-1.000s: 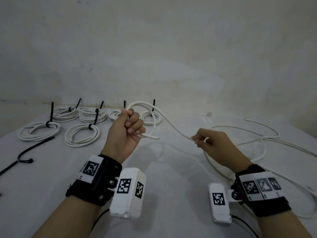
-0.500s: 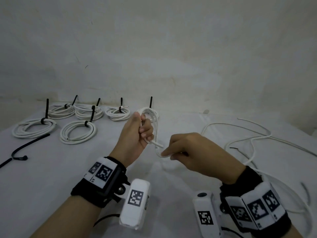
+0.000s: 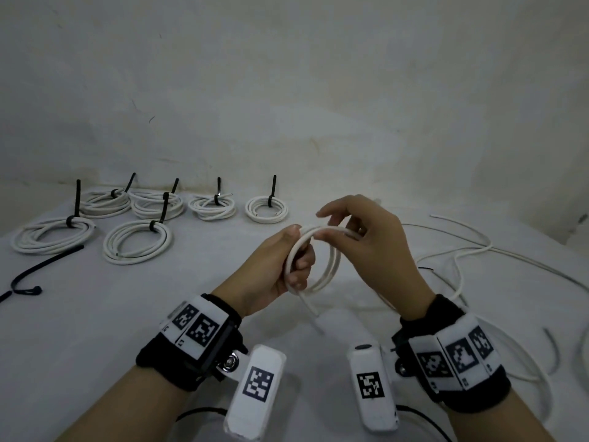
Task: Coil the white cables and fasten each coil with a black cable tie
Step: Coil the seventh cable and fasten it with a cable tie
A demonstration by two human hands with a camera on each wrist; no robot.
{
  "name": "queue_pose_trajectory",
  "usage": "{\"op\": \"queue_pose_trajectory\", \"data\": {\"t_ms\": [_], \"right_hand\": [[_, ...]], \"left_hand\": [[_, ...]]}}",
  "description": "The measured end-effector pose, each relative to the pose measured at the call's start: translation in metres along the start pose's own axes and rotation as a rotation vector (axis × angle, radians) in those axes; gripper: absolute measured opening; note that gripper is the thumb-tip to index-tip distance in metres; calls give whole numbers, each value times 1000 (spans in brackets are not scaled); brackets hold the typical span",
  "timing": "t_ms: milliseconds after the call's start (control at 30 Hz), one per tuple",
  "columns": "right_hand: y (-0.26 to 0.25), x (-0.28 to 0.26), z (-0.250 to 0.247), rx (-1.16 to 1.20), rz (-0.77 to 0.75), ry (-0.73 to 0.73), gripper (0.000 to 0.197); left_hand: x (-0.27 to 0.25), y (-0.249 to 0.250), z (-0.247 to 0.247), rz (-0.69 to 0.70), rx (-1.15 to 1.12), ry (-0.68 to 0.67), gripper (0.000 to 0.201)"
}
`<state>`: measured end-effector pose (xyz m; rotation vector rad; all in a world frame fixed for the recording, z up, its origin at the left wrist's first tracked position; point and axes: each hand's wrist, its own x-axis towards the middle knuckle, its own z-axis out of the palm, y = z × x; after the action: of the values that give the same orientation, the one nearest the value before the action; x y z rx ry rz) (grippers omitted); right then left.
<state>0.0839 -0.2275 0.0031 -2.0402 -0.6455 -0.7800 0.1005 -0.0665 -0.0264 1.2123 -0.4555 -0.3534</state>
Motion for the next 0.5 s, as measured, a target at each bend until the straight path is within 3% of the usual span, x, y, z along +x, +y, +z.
{"op": "queue_pose_trajectory", "data": {"t_ms": [267, 367, 500], "right_hand": [[17, -2, 17, -28, 17, 43, 21], [16, -3, 19, -28, 42, -30, 30], [15, -5, 15, -160, -3, -241, 51]], "left_hand": [[-2, 4, 1, -7, -127, 13, 43], [-1, 5, 1, 5, -142, 71, 46], [-1, 10, 1, 25, -199, 114, 45]]}}
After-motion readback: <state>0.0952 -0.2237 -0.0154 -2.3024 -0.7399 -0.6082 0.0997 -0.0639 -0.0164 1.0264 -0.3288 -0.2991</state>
